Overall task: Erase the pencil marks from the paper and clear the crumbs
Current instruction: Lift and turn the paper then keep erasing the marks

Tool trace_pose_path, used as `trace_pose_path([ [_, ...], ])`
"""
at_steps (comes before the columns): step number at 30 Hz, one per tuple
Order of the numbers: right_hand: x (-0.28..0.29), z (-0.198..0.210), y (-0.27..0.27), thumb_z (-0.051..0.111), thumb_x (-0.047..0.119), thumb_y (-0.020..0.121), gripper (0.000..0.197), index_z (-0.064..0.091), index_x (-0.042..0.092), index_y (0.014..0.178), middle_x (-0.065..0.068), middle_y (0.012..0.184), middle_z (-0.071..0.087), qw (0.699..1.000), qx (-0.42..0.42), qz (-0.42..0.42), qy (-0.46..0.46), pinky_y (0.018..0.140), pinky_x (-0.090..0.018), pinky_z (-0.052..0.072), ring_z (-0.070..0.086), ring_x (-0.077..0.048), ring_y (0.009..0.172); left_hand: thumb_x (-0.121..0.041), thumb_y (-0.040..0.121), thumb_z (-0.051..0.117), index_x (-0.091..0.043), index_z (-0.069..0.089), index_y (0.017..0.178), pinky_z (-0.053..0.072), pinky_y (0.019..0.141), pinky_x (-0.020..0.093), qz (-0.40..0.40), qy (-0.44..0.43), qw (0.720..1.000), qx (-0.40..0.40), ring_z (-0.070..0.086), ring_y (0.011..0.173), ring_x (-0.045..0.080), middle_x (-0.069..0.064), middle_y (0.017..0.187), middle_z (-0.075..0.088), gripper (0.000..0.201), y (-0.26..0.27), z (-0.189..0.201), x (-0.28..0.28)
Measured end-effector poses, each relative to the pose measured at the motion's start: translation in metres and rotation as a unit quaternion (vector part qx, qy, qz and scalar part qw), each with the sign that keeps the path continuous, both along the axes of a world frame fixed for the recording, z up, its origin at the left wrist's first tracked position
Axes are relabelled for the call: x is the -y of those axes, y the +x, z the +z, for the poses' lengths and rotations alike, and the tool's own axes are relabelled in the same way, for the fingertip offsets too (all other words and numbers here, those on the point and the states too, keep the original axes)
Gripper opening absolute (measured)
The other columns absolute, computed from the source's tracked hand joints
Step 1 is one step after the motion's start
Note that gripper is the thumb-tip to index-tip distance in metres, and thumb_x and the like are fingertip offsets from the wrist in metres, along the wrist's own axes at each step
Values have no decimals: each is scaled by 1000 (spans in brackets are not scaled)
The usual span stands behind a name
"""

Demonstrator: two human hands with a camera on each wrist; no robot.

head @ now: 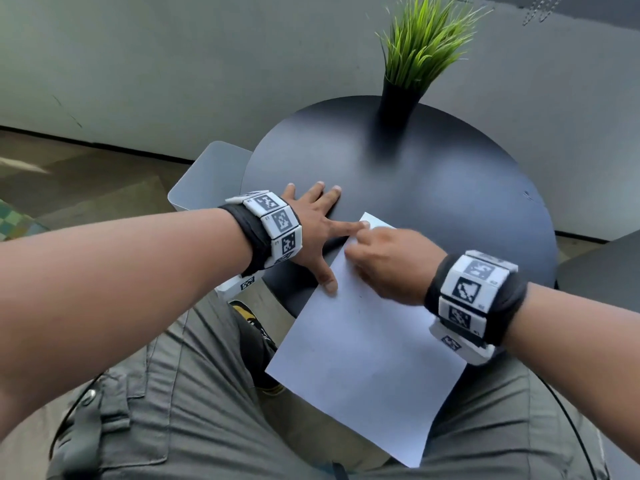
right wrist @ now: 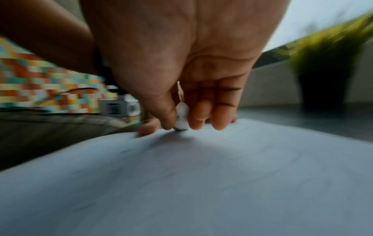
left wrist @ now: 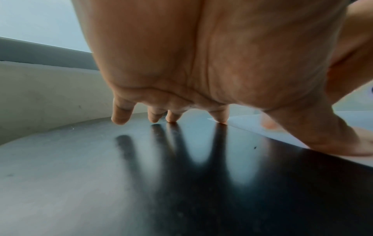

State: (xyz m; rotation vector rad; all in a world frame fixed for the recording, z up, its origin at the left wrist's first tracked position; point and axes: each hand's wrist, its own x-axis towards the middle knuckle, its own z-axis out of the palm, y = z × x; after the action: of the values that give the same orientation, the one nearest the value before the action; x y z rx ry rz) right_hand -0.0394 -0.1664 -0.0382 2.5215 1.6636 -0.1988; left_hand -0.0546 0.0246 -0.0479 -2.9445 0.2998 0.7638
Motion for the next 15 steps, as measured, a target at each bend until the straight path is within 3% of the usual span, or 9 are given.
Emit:
trace_pose_path([
  [2,5,-5,-9,73,16,72,15,59,18,79,-1,75,55,998,-27,58,-11,44,-29,41,59,-26,66,-103,39,56,-68,-14,141,7,115,70,-4,5,1000,0,-14,153,37,9,166,-18,128,0,-1,1],
  [4,5,0,7,68,19,80,12,59,20,89,-1,84,56,1000,-14,-12,-3,47,-29,39,61,-27,76,-102,40,57,-68,-12,142,8,116,69,-7,-1,1000,2,-12,153,37,10,166,-17,127,1,-1,1],
  [6,6,2,24,58,22,88,14,54,25,101,1,88,53,997,10,-74,20,52,-33,44,60,-28,81,-100,41,59,-69,-11,140,12,115,69,-8,-4,1000,5,-9,153,37,11,167,-14,125,1,0,0],
  [9,6,-2,0,62,21,80,10,58,21,89,0,83,55,1000,-5,22,7,55,-35,50,60,-25,73,-100,44,60,-69,-10,142,17,114,67,-10,8,1000,3,-5,152,37,10,166,-11,125,1,4,1],
  [11,13,-8,-13,64,20,81,12,60,21,92,-1,81,52,996,-52,74,-16,51,-38,50,57,-26,71,-100,43,59,-68,-10,144,19,114,66,-15,15,1000,7,-2,152,38,10,166,-9,126,1,5,3],
  [15,10,3,23,55,22,89,11,60,21,100,0,93,55,997,4,-74,18,57,-37,52,60,-28,83,-98,44,63,-69,-7,142,19,114,66,-12,9,1000,1,-3,152,38,11,166,-10,124,3,6,4],
])
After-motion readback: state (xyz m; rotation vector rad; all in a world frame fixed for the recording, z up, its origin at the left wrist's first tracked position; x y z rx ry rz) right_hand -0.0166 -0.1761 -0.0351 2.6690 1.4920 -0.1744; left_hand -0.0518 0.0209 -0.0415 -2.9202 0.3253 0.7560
